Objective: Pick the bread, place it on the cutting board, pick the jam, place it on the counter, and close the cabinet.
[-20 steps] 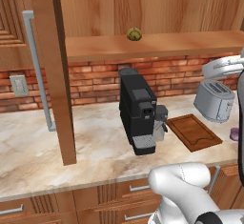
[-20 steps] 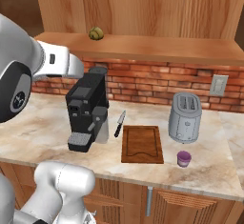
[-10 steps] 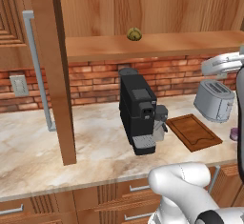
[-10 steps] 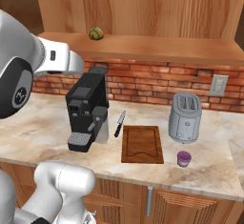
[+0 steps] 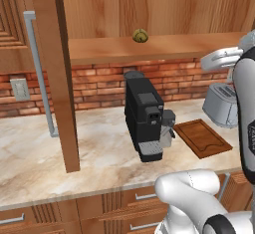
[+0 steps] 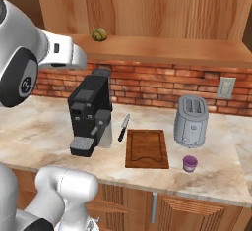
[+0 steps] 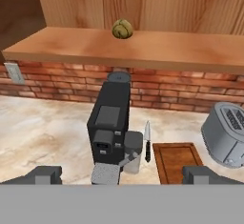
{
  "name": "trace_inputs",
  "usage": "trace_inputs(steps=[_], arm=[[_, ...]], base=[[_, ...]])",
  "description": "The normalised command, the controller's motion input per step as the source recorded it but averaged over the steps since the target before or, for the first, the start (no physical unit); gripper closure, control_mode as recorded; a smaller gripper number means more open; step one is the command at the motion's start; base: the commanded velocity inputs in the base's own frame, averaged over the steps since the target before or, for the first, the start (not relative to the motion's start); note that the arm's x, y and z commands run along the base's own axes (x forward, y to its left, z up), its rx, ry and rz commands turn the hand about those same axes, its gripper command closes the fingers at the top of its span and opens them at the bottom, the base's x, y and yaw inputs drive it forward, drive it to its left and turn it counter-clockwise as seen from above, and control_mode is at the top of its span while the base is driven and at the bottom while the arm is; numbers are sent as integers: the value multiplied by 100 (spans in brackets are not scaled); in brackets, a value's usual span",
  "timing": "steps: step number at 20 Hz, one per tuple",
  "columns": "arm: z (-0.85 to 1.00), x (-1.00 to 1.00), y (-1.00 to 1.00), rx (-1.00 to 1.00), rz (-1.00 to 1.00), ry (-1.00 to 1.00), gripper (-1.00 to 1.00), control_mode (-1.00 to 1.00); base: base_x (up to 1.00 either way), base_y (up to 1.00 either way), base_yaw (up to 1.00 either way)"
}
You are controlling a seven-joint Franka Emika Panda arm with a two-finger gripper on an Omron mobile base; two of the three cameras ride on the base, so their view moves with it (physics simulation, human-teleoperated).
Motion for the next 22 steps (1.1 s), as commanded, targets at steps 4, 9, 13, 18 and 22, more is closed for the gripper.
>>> trace_inputs(steps=[4,9,13,18,22], arm=[[0,29,9,0,0,0,-100,-100],[0,38,11,0,1,0,-100,-100],[0,41,12,0,1,0,-100,-100],[0,44,13,0,0,0,-100,-100],[0,45,12,0,0,0,-100,-100]], base=[[0,0,0],[0,0,0],[0,0,0],[0,0,0],[0,0,0]])
